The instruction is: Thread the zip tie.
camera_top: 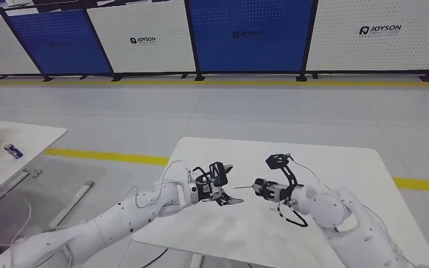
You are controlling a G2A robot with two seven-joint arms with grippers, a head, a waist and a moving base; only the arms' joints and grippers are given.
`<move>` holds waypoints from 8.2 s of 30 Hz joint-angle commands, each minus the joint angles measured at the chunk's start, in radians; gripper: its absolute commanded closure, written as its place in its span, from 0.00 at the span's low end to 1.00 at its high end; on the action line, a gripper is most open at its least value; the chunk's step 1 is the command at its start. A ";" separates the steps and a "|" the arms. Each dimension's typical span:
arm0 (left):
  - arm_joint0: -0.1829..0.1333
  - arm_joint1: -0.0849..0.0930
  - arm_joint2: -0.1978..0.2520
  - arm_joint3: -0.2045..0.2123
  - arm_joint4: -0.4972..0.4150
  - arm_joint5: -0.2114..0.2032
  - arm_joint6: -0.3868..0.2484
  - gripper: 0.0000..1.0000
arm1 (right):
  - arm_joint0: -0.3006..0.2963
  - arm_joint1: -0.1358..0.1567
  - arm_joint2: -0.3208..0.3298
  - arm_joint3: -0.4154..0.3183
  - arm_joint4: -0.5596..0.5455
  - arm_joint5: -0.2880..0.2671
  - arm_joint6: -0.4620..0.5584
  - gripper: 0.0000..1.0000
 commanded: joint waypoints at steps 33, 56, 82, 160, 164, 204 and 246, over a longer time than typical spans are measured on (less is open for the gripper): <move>-0.008 -0.054 0.017 0.005 -0.004 0.035 -0.151 0.55 | -0.003 0.003 -0.002 -0.020 -0.026 -0.018 0.024 1.00; -0.085 -0.014 0.130 -0.030 -0.100 0.000 -0.107 0.71 | -0.003 0.003 -0.002 -0.020 -0.026 -0.018 0.024 1.00; -0.135 -0.021 0.182 0.010 -0.132 0.000 -0.099 0.56 | -0.003 0.003 -0.002 -0.020 -0.026 -0.018 0.024 1.00; -0.036 -0.020 0.129 -0.103 0.507 0.371 -0.285 1.00 | -0.047 -0.024 0.133 0.289 0.698 0.010 0.122 0.00; -0.036 -0.020 0.129 -0.103 0.507 0.371 -0.285 1.00 | -0.052 -0.024 0.131 0.286 0.695 0.010 0.115 0.00; 0.018 -0.008 0.082 -0.173 0.604 0.359 -0.288 1.00 | 0.043 -0.072 0.066 0.451 0.903 0.091 0.195 0.70; 0.028 -0.002 0.027 -0.174 0.438 0.343 -0.360 0.00 | 0.036 -0.067 0.090 0.443 0.817 0.090 0.192 1.00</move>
